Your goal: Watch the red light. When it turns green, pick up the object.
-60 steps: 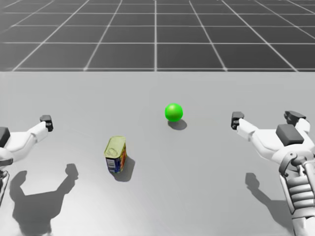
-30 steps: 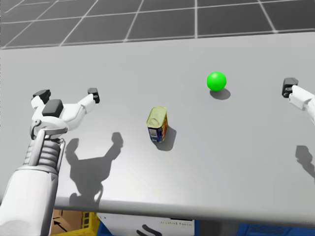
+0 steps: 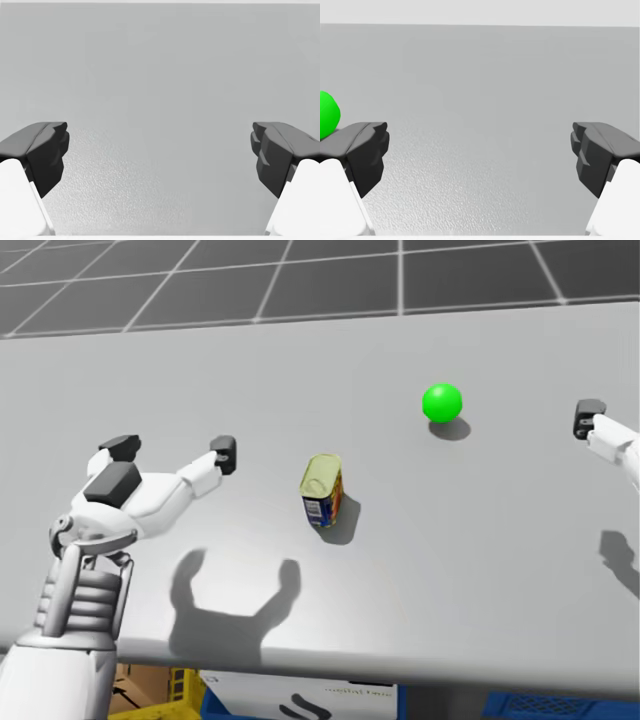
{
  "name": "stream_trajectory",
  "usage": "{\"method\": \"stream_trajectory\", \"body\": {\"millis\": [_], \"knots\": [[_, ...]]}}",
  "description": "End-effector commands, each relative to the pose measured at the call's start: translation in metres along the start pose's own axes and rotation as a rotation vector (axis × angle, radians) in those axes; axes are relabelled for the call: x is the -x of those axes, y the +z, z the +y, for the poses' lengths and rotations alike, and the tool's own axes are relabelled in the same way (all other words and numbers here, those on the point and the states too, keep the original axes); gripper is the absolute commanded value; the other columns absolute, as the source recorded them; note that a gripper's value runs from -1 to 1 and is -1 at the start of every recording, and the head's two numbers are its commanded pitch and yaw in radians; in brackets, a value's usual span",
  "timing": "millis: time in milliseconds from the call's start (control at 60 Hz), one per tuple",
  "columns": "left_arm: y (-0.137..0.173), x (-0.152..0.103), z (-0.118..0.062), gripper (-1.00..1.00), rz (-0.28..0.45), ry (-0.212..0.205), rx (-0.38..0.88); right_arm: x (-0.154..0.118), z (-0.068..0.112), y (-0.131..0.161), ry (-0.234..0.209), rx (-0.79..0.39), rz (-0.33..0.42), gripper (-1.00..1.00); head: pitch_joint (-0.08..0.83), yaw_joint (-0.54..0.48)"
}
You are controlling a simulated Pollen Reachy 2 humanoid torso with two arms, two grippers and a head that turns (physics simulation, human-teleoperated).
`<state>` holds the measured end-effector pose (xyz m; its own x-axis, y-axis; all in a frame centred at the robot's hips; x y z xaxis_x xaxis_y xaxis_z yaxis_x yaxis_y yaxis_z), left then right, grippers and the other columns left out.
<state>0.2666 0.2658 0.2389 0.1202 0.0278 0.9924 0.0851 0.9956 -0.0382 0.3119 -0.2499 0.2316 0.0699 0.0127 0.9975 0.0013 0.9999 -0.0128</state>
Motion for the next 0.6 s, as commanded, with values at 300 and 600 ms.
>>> {"method": "stream_trajectory", "body": {"millis": [300,600], "knots": [[0.019,0.103,-0.087,-1.0,0.17,0.093,0.175,-0.001,0.002,0.002,-0.008,-0.003,-0.005,-1.0,0.63,0.17],[-0.026,0.109,-0.129,-1.0,0.184,0.076,0.179,-0.003,0.002,0.003,-0.013,-0.008,-0.006,-1.0,0.623,0.18]]}}
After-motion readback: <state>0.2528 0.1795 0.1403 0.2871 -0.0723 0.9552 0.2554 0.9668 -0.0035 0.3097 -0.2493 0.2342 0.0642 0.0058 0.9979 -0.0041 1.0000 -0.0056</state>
